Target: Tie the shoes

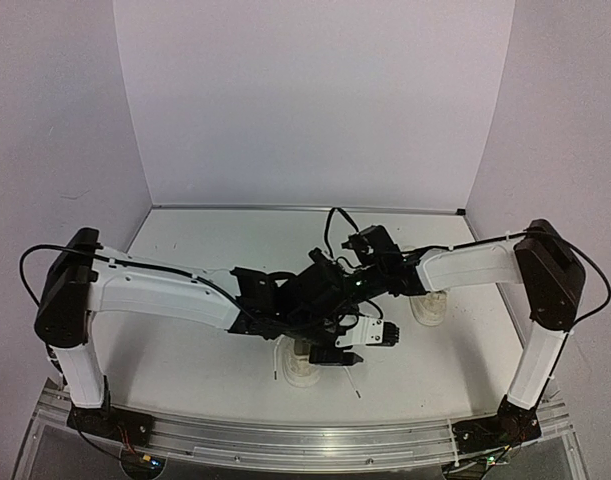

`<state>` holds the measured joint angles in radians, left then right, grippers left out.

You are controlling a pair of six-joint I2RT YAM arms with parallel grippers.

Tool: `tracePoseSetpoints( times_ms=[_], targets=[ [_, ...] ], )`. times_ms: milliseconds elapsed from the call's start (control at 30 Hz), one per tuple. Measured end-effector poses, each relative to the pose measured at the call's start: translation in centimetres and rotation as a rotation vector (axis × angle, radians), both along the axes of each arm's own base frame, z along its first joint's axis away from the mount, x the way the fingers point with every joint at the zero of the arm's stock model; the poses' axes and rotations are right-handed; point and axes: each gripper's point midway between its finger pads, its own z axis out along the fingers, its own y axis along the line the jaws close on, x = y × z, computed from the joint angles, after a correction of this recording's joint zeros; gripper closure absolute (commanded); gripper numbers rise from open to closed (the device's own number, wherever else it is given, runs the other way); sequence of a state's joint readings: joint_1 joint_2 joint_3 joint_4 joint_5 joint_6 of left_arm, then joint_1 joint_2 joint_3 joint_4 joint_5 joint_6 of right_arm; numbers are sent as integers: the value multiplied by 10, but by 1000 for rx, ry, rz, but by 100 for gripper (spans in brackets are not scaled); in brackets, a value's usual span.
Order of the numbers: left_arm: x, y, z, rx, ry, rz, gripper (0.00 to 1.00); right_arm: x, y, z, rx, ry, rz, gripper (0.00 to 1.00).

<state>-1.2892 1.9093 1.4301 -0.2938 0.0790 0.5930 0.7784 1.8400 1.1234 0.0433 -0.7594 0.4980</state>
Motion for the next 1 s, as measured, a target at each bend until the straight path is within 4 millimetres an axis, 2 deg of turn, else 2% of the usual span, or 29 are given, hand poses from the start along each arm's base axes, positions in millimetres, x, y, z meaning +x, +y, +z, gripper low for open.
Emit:
tracePoseSetpoints(
  times_ms=[133,233,300,367,500,633,800,1000],
  targets=[
    [-3,26,34,-84,14,65,47,0,3,0,6,14,8,90],
    [-2,55,63,-180,17,144,46,-2,10,5,18,19,19,85],
    [3,73,80,-254,26,212,46,-5,15,7,24,25,30,83],
    [16,96,89,-318,41,307,43,-10,24,8,29,29,48,77],
    [48,144,92,-395,69,516,39,-19,41,4,32,46,82,65],
    [63,174,87,-431,101,656,35,-28,50,-6,18,70,102,55],
    [68,183,78,-437,163,734,33,-35,57,-4,19,80,117,45],
    [66,182,59,-424,239,760,33,-31,58,4,16,60,102,43]
  ],
)
